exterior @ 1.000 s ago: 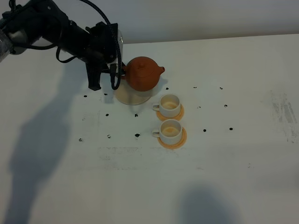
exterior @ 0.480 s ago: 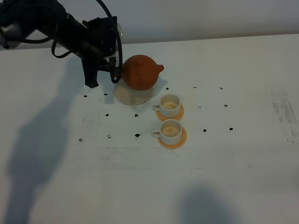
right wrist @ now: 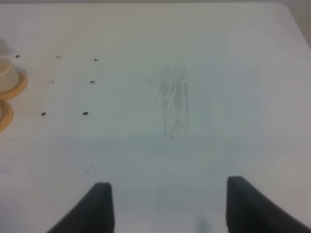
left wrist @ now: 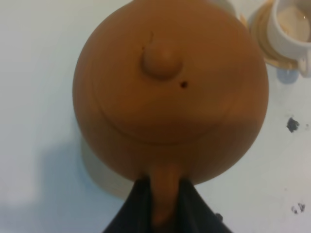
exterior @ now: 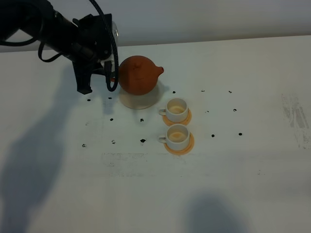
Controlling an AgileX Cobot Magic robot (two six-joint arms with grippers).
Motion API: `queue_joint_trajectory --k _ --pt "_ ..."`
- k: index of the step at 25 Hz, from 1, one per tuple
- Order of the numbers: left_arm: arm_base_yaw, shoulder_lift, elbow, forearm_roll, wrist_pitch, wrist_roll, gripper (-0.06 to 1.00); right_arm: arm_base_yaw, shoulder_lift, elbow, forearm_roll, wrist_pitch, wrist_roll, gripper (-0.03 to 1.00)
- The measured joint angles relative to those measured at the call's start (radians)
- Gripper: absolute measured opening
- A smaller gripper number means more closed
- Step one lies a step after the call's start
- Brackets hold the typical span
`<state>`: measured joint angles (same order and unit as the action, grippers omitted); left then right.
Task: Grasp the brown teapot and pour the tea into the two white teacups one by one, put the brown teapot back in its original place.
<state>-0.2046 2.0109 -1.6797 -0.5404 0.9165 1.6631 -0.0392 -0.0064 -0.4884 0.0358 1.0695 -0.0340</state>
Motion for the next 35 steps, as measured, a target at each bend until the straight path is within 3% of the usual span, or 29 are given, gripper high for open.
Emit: queue_joint_trajectory --k 5,16,35 --pt "0.000 0.007 0.040 0.041 -0.078 0.040 0.10 0.000 0.000 0.000 0.000 0.000 0.000 0.51" --pt "-0.036 0.052 0.040 0.040 -0.166 0.179 0.10 0.000 0.000 0.000 0.000 0.000 0.000 0.51" --pt "-0.083 0.101 0.040 0.083 -0.269 0.274 0.10 0.000 0.000 0.000 0.000 0.000 0.000 0.51"
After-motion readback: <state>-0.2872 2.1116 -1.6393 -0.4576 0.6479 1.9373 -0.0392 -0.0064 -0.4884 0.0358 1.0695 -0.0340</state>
